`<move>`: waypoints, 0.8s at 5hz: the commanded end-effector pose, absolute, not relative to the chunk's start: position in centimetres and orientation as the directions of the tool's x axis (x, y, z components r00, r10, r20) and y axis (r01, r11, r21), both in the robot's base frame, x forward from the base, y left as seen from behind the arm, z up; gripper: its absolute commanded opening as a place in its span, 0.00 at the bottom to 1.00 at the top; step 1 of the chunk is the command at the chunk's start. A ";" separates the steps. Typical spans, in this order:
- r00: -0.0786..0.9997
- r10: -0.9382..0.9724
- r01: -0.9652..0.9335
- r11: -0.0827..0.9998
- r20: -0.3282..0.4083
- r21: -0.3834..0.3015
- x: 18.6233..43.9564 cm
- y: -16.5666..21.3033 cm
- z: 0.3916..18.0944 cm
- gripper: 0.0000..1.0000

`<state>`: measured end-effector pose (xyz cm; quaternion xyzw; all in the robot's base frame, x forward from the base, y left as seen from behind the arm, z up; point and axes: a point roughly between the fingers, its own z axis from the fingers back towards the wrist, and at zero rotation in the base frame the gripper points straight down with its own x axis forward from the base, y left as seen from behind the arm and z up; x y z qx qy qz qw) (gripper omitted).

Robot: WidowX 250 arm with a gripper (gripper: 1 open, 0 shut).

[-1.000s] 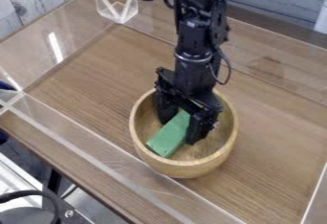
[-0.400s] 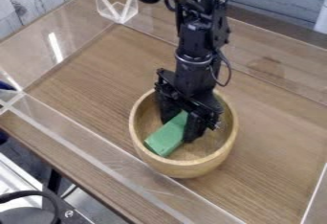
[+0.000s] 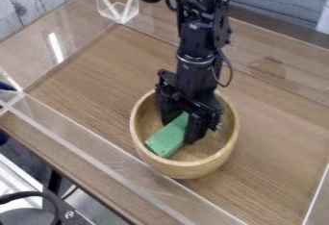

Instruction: Remove the green block from inside the brown bowl and put it on the table

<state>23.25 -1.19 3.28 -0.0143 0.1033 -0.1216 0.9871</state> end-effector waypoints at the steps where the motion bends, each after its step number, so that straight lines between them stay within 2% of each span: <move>1: 0.962 -0.242 0.238 0.970 -0.128 -0.045 24.6 -1.0 5.3 0.00; 2: 0.964 -0.238 0.234 0.971 -0.120 -0.048 24.7 -0.8 6.0 0.00; 3: 0.969 -0.227 0.223 0.973 -0.098 -0.049 25.0 -0.5 7.4 0.00; 4: 0.980 -0.196 0.194 0.980 -0.045 -0.042 26.0 0.4 10.2 0.00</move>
